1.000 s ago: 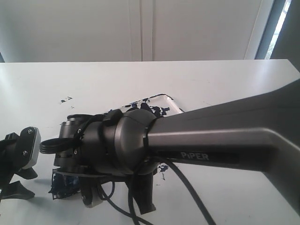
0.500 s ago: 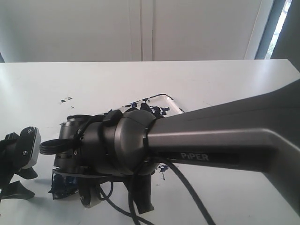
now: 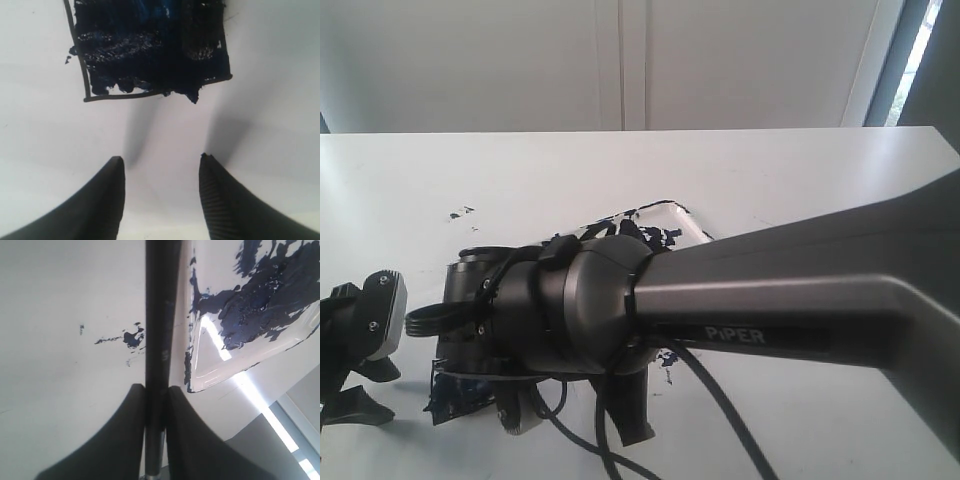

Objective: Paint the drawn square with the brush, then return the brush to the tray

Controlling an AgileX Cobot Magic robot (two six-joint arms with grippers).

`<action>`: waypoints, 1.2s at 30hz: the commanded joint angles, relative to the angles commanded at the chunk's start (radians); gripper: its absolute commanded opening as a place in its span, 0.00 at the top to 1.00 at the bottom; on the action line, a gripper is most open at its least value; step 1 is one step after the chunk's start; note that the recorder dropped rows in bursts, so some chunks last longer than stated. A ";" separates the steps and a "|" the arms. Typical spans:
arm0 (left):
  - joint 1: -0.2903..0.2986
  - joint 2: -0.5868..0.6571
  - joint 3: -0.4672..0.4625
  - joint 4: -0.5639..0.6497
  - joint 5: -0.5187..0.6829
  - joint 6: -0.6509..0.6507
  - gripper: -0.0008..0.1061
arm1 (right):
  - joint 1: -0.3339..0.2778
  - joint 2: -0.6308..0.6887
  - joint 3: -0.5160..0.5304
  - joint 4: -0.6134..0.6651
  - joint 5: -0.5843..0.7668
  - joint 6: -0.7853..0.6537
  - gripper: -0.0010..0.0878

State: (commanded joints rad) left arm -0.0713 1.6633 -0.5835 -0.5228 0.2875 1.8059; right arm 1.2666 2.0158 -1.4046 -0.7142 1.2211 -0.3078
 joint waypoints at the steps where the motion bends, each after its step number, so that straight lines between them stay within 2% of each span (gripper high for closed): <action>1: 0.000 0.000 0.000 0.000 0.000 0.000 0.51 | -0.002 0.000 0.000 -0.002 0.000 0.008 0.99; 4: 0.000 0.000 0.000 0.000 0.000 0.000 0.51 | -0.002 0.000 0.000 -0.019 0.000 0.083 0.99; 9: 0.000 0.000 0.000 -0.003 -0.002 -0.012 0.51 | -0.002 0.000 0.000 -0.023 0.000 0.118 0.99; 14: 0.000 0.000 0.000 -0.003 -0.004 -0.019 0.51 | -0.038 0.000 0.000 -0.046 0.000 0.189 0.99; 23: 0.000 0.000 0.000 -0.003 -0.004 -0.026 0.51 | -0.060 -0.026 0.000 -0.015 0.000 0.202 0.99; 27: 0.000 0.000 0.000 -0.003 -0.007 -0.121 0.51 | -0.060 -0.058 0.000 -0.014 0.000 0.220 0.99; 31: 0.000 -0.025 0.000 -0.043 -0.090 -0.295 0.51 | -0.114 -0.097 0.000 0.000 0.000 0.327 0.99; 36: 0.000 -0.129 0.000 -0.071 -0.146 -0.407 0.57 | -0.202 -0.149 0.000 0.216 -0.058 0.384 0.99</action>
State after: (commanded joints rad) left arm -0.0713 1.5339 -0.5835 -0.5940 0.1411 1.3992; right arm 1.0651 1.8671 -1.4046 -0.4979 1.1630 0.0761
